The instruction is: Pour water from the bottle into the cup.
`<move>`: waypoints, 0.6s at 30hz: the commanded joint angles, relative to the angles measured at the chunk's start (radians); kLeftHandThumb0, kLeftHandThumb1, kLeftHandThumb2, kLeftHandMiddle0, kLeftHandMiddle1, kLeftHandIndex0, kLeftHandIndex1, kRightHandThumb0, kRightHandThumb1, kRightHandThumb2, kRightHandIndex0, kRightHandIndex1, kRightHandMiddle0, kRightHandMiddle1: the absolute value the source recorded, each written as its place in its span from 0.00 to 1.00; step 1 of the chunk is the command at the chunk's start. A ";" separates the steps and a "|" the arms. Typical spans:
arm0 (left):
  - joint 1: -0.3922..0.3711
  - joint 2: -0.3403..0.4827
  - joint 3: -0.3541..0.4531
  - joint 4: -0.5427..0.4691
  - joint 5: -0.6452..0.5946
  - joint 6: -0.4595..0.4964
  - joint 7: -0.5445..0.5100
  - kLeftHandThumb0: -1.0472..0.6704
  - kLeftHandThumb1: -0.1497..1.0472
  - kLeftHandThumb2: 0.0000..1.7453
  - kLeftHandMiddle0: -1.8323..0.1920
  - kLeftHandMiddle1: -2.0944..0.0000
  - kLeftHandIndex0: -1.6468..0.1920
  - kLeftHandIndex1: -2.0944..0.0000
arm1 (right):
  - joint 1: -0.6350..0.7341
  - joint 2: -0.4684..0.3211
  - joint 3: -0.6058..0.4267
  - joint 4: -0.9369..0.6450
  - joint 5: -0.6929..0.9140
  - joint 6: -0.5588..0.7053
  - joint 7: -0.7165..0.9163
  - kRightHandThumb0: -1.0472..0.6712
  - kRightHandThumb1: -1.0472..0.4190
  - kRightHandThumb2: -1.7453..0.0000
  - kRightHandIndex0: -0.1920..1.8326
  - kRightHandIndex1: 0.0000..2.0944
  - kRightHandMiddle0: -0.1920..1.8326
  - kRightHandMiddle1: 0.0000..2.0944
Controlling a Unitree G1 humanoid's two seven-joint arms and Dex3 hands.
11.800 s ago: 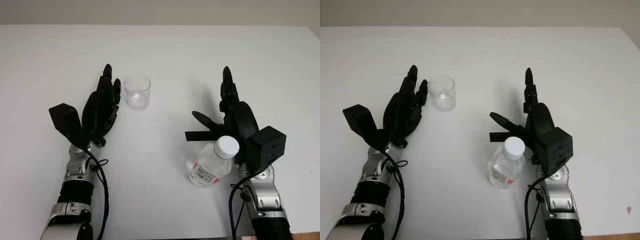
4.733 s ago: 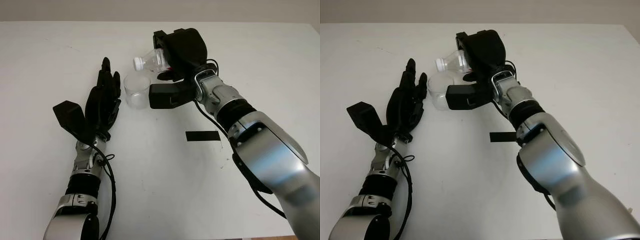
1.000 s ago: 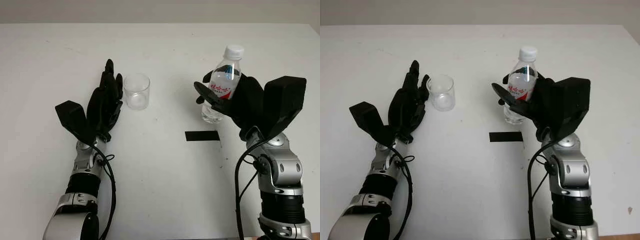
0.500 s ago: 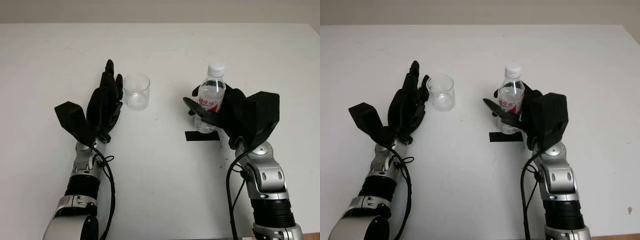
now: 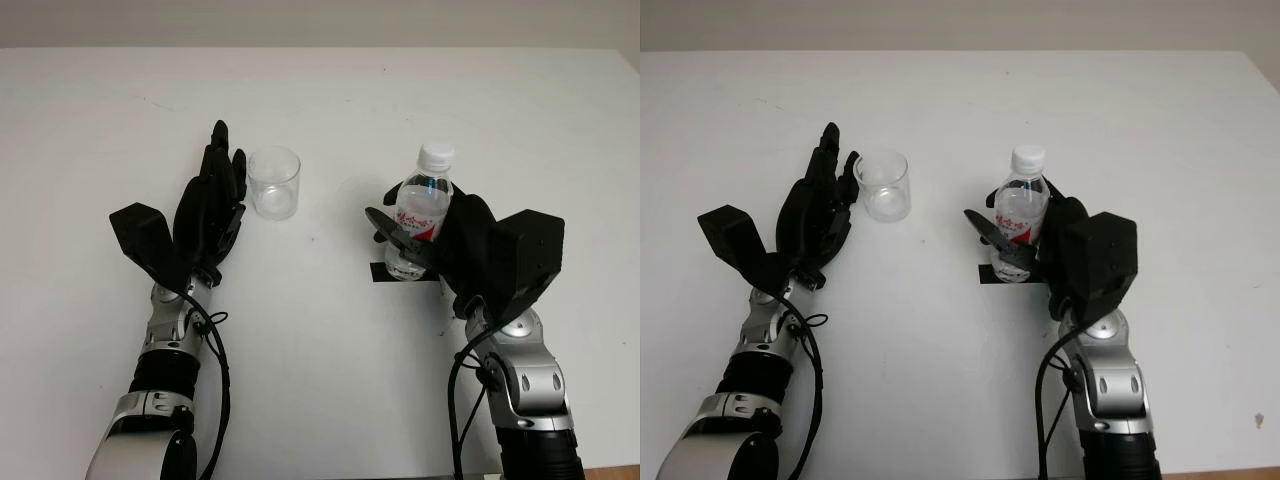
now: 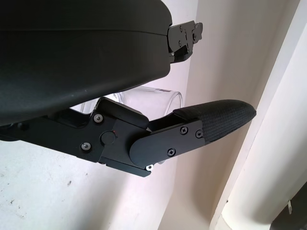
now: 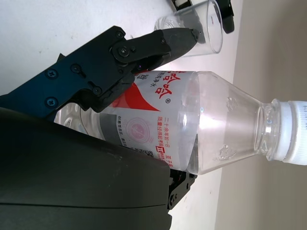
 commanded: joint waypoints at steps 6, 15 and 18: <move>0.026 0.006 -0.002 0.013 0.000 0.021 0.000 0.11 1.00 0.42 0.99 0.98 1.00 0.99 | 0.006 0.006 -0.004 0.110 -0.035 -0.138 -0.020 0.38 0.00 0.74 0.80 1.00 0.62 1.00; 0.035 0.009 0.001 0.003 -0.005 0.021 -0.005 0.12 1.00 0.42 0.99 0.98 1.00 1.00 | -0.059 0.006 -0.001 0.319 -0.116 -0.286 -0.085 0.37 0.00 0.73 0.76 1.00 0.56 1.00; 0.041 0.007 0.000 -0.007 -0.006 0.030 0.000 0.11 1.00 0.41 0.99 0.97 1.00 1.00 | -0.074 0.001 0.000 0.359 -0.123 -0.316 -0.089 0.37 0.00 0.73 0.78 1.00 0.59 1.00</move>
